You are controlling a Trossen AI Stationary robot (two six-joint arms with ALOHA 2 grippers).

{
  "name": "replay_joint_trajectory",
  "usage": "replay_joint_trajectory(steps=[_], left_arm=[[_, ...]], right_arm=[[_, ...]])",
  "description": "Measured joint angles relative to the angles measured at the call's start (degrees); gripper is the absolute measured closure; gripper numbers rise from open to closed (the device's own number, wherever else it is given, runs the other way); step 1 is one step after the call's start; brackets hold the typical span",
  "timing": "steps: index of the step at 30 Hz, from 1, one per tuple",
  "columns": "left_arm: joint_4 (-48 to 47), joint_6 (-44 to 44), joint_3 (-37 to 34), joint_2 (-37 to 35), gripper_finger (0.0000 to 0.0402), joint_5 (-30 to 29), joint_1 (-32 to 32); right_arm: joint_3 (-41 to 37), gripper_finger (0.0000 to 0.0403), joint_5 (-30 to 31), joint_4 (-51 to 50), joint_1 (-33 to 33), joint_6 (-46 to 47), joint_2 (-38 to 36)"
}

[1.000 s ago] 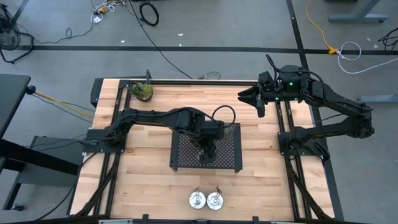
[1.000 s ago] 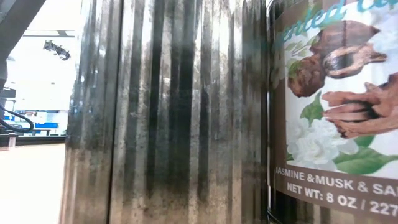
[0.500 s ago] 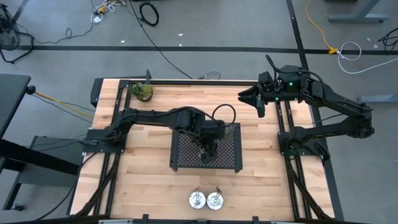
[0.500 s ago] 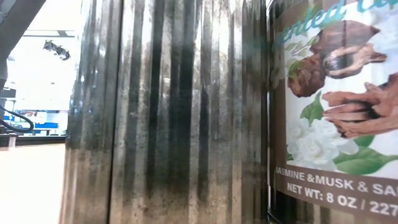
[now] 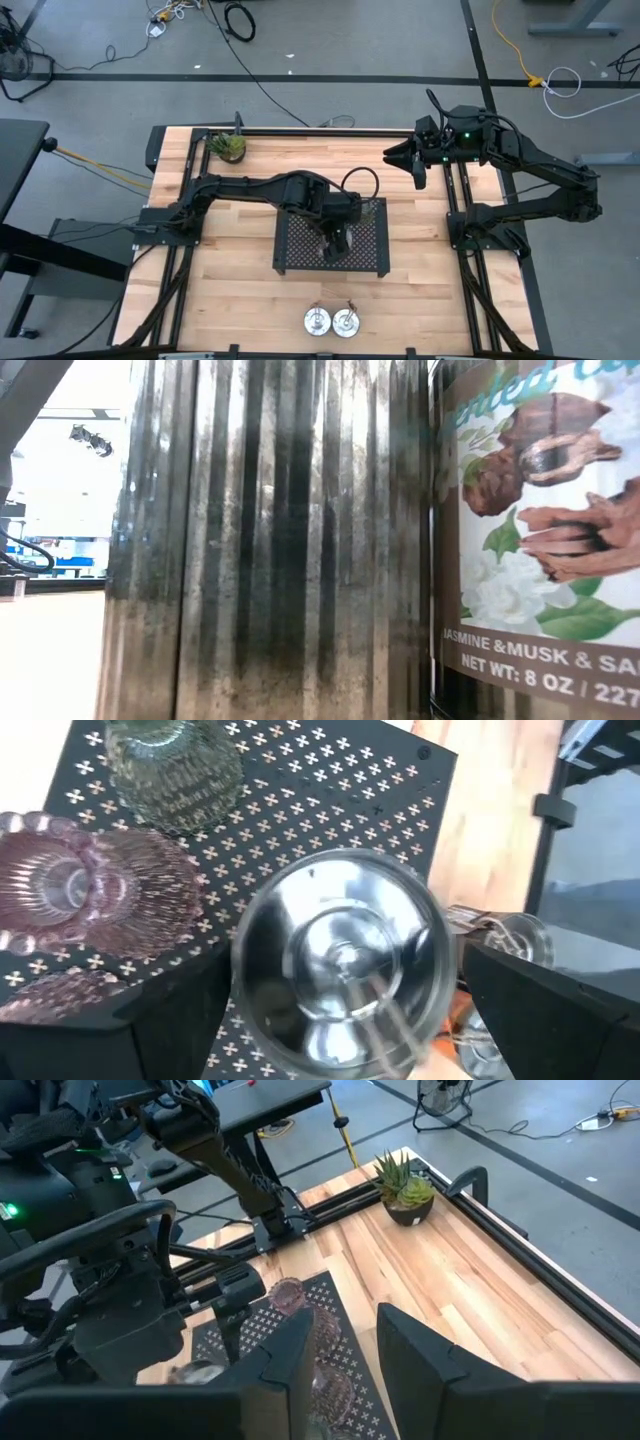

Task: Pick & Place candle stick holders
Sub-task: Put the left silver scented candle on the shelf, then put the right silver scented candle on the shelf

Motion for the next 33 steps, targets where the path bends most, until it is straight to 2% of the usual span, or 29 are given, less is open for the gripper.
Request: replay_joint_trajectory(steps=[5,19,27,33], left_arm=[[-0.05,-0.01,0.01,-0.02,0.0012,3.18,-0.05],[-0.64,0.26,0.01,-0.34,0.0012,2.90,0.01],[-2.94,-0.16,0.01,-4.50,0.0012,-3.14,0.84],[-7.74,-9.06,0.04,-8.21,0.0012,-6.33,-0.40]], right_arm=[[0.00,0.0291,0.00,0.00,0.02,-0.02,0.00],[0.02,0.0291,0.00,-0.02,0.02,-0.02,0.00],[0.07,0.0291,-0.02,-0.02,0.00,-0.02,0.00],[0.07,0.0291,-0.02,-0.63,0.01,-0.02,0.00]])
